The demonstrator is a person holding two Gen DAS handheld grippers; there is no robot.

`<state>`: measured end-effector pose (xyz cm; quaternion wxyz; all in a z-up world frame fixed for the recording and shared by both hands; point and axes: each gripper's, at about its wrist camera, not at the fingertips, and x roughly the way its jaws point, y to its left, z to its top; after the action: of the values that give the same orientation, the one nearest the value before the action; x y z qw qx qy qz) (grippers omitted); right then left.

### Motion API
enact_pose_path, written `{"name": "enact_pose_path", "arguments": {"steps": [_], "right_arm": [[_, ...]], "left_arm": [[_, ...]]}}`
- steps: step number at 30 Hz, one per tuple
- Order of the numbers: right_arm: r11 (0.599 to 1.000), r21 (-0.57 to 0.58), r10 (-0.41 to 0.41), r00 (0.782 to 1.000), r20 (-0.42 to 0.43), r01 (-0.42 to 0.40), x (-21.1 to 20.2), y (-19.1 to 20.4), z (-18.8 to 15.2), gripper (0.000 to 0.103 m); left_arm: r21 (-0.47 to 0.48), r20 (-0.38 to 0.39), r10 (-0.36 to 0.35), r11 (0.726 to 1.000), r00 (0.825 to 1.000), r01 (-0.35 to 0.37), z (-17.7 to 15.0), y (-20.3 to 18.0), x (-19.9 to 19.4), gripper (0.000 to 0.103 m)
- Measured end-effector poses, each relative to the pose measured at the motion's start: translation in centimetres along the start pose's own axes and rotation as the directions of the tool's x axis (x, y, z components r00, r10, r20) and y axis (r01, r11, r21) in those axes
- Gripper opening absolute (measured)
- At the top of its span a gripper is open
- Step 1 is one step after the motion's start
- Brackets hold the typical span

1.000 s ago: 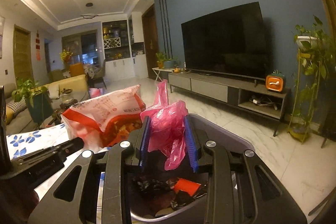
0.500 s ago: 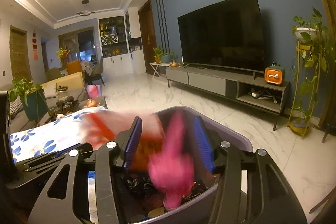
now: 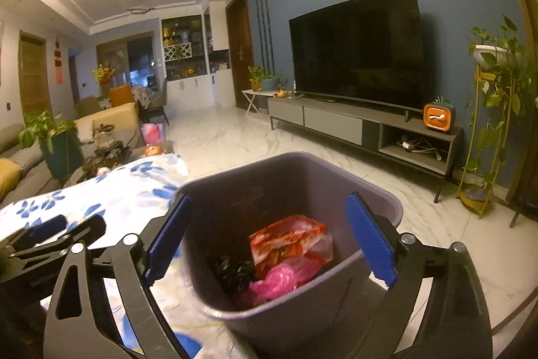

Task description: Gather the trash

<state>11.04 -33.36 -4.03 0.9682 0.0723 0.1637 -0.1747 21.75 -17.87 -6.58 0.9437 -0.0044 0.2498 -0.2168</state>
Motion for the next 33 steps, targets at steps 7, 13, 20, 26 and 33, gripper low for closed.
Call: {"name": "enact_pose_path", "arguments": {"steps": [7, 13, 20, 26, 33], "right_arm": [[0.998, -0.045, 0.036, 0.999, -0.009, -0.036, -4.3, 2.7, -0.8, 0.097], [0.997, -0.061, 0.053, 0.998, -0.028, -0.055, -8.6, 4.8, -2.4, 0.097], [0.996, -0.086, 0.022, 1.000, -0.010, -0.023, -13.4, 6.6, -4.6, 0.097], [0.996, -0.089, 0.019, 0.999, 0.040, -0.016, -16.7, 7.1, -5.8, 0.097], [0.994, -0.110, 0.030, 0.998, 0.062, -0.023, -18.6, 7.9, -6.3, 0.097]], "left_arm": [[-0.035, 0.020, 0.100, 0.994, 0.995, -0.099, -2.3, 3.7, -6.1, 0.097], [-0.037, 0.052, 0.157, 0.987, 0.986, -0.155, -3.4, 5.1, -10.8, 0.097], [-0.011, 0.065, 0.167, 0.986, 0.984, -0.166, -5.2, 5.3, -14.9, 0.097], [-0.006, 0.067, 0.151, 0.989, 0.986, -0.151, -6.3, 5.0, -17.2, 0.097], [0.001, 0.096, 0.135, 0.991, 0.986, -0.136, -7.0, 4.8, -19.4, 0.097]]}}
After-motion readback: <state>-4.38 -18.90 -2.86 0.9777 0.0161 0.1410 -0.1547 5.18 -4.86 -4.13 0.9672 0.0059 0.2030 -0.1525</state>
